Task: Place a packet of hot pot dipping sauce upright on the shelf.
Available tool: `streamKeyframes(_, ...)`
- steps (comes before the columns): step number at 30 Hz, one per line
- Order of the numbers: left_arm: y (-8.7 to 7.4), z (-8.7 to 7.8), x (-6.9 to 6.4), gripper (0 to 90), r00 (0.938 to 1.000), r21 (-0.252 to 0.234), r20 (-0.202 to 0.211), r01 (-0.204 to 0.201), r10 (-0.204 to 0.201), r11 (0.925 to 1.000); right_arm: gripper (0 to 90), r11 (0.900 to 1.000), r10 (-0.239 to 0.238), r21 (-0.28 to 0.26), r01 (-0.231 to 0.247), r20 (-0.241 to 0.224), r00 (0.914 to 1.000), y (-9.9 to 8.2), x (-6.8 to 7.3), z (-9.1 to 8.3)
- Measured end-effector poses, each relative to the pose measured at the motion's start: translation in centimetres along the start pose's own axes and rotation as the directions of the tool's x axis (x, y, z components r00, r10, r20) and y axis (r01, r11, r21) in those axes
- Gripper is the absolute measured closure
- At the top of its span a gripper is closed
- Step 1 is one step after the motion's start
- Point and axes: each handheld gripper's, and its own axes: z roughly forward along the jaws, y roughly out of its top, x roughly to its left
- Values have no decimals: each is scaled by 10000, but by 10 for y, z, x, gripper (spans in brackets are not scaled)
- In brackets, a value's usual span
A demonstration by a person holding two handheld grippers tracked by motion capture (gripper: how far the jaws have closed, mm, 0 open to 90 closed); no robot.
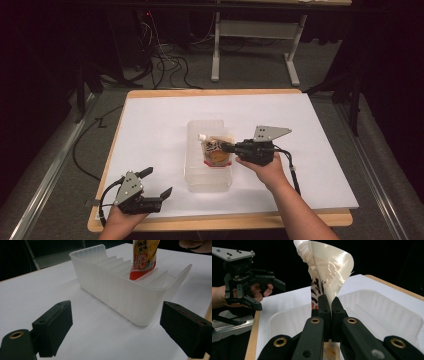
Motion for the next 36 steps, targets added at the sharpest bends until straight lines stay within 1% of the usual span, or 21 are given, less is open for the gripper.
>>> streamKeyframes(8, 0, 0, 0, 116, 10000, -14, 7, 1, -1, 10000, 900, 10000, 49, -46, -49, -17, 10000, -1, 1, 9)
streamKeyframes(10, 0, 0, 0, 116, 10000, -15, 14, -8, 8, 10000, 900, 9999, 126, -46, -126, -26, 9999, -2, 2, 11)
streamKeyframes(13, 0, 0, 0, 116, 10000, -22, 16, -11, 11, 10000, 900, 10000, 90, -33, -90, -35, 10000, -3, 2, 14)
streamKeyframes(17, 0, 0, 0, 116, 10000, -32, 18, -15, 15, 10000, 900, 10000, 91, 40, -91, 59, 9999, -5, 3, 17)
streamKeyframes(26, 0, 0, 0, 116, 10000, -44, 33, -14, 15, 10000, 900, 9998, 209, -42, -208, 186, 9996, -10, 2, 20)
streamKeyframes(31, 1, 0, 1, 116, 10000, -36, 29, -27, 27, 10000, 900, 9998, 215, 13, -216, 273, 9994, -14, 3, 21)
streamKeyframes(32, 1, 0, 0, 115, 10000, -31, 34, -29, 30, 10000, 900, 9996, 284, 62, -286, 294, 9992, -15, 3, 20)
streamKeyframes(36, 0, 1, 0, 116, 10000, -34, 74, -25, 25, 10000, 900, 9996, 281, 38, -282, 307, 9991, -17, 3, 21)
